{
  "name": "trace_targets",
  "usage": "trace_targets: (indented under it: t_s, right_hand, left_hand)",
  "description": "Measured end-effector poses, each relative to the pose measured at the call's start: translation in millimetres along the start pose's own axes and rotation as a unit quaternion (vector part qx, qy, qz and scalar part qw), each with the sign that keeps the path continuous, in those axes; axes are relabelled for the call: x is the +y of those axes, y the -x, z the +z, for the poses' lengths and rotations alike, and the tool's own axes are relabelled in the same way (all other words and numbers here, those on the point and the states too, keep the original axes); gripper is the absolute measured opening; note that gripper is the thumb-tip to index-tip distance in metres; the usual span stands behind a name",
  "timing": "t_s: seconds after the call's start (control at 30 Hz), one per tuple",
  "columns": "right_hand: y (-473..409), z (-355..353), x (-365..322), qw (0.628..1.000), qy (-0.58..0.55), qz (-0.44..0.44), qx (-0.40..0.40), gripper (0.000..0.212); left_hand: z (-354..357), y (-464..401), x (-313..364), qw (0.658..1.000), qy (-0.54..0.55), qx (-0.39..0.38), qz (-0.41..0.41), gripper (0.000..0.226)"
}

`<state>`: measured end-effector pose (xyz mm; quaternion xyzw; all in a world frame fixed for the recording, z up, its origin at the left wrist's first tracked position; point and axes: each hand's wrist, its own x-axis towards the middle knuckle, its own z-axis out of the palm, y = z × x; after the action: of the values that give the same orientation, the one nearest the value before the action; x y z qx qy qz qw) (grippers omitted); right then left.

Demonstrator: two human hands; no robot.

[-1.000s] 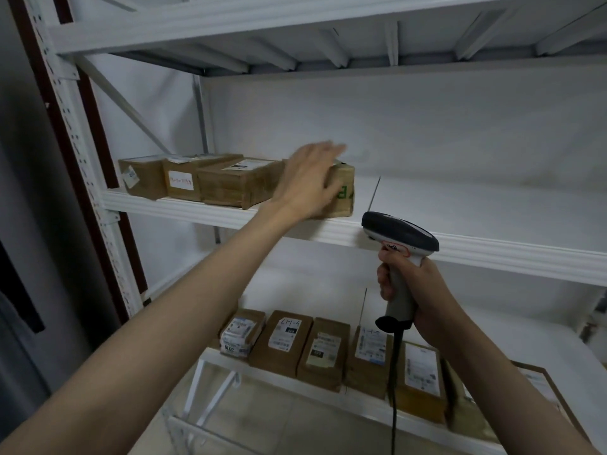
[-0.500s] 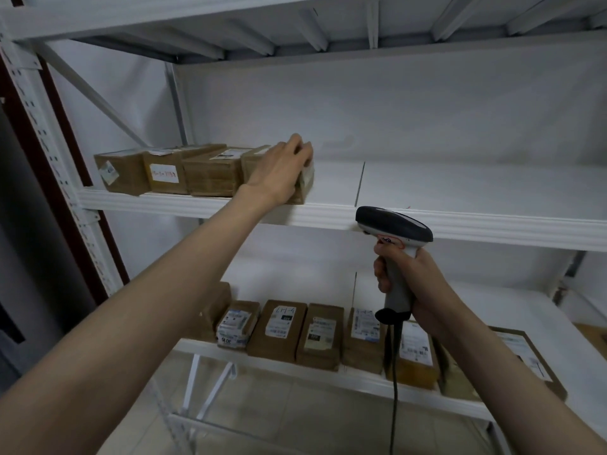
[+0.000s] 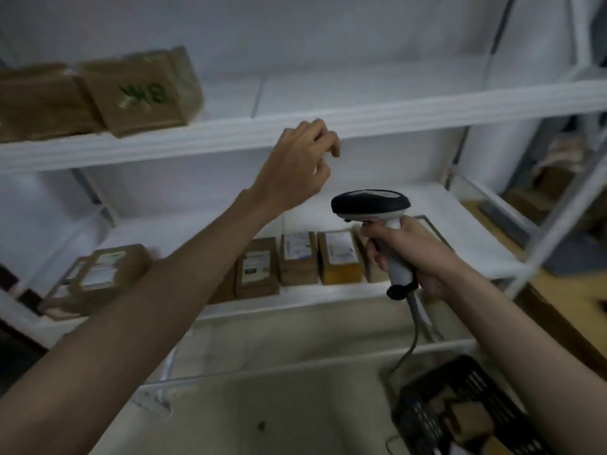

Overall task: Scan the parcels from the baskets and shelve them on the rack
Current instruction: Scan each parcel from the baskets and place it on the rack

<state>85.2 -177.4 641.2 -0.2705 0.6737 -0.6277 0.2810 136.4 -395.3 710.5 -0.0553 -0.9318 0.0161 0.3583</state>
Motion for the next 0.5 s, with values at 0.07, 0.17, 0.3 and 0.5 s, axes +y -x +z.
trace_targets:
  t_s: [0.07,0.17,0.3,0.5]
  right_hand:
    - [19.1,-24.6,23.7,0.999,0.006,0.038,0.037,0.016]
    - [53.5,-64.4,63.9,0.989,-0.014,0.101,0.105,0.019]
    - [108.9,-117.7,124.6,0.961,-0.069,0.174,0.203,0.018]
    - [193.0,-185.3,208.0,0.913,-0.12,0.269,0.282,0.026]
  left_hand:
    - [39.5,4.8,31.4,0.998,0.055,-0.02,0.018,0.02]
    - [100.8,15.0,82.5,0.989,0.127,-0.073,0.037,0.017]
    - [180.2,36.3,153.4,0.961,0.221,-0.161,0.051,0.014]
    - [276.2,78.2,254.9,0.888,0.302,-0.345,0.044,0.014]
